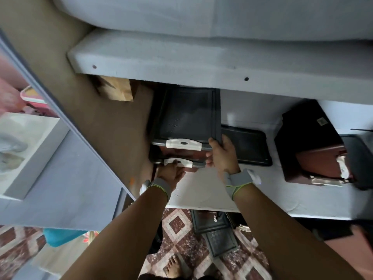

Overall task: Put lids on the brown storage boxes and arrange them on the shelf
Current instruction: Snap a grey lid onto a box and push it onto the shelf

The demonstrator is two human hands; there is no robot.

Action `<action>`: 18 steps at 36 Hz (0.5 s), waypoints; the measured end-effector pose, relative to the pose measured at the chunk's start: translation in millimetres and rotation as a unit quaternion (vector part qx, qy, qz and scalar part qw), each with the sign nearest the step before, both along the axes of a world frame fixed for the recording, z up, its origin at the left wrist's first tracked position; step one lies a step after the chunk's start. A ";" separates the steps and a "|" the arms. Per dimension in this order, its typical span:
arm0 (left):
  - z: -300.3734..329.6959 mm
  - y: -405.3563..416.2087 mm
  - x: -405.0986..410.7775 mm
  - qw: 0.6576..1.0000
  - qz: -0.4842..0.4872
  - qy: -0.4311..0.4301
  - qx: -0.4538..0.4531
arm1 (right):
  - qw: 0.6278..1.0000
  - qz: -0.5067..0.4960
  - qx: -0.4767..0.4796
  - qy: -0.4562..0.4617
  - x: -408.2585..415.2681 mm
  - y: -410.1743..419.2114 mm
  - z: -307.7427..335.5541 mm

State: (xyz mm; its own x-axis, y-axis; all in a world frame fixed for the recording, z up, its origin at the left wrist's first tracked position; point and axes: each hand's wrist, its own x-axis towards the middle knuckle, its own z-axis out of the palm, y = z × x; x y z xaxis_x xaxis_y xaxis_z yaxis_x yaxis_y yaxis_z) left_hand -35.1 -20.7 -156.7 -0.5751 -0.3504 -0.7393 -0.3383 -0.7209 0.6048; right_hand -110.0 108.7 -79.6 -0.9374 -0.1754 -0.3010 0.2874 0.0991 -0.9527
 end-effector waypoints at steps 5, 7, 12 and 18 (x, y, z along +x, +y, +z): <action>1.1 -0.9 0.1 1.000 0.007 -0.016 -0.021 | 1.000 -0.019 -0.001 -0.024 -3.0 -5.0 3.3; 1.2 0.8 1.0 1.000 0.005 -0.014 -0.027 | 0.999 -0.014 -0.011 -0.031 -3.4 -1.9 4.1; -2.4 7.1 9.5 1.000 0.018 0.000 -0.012 | 0.999 0.014 -0.016 -0.037 1.3 10.2 4.1; -0.6 11.5 26.9 0.996 0.025 0.057 0.060 | 0.999 0.034 -0.028 -0.017 14.8 25.3 -3.9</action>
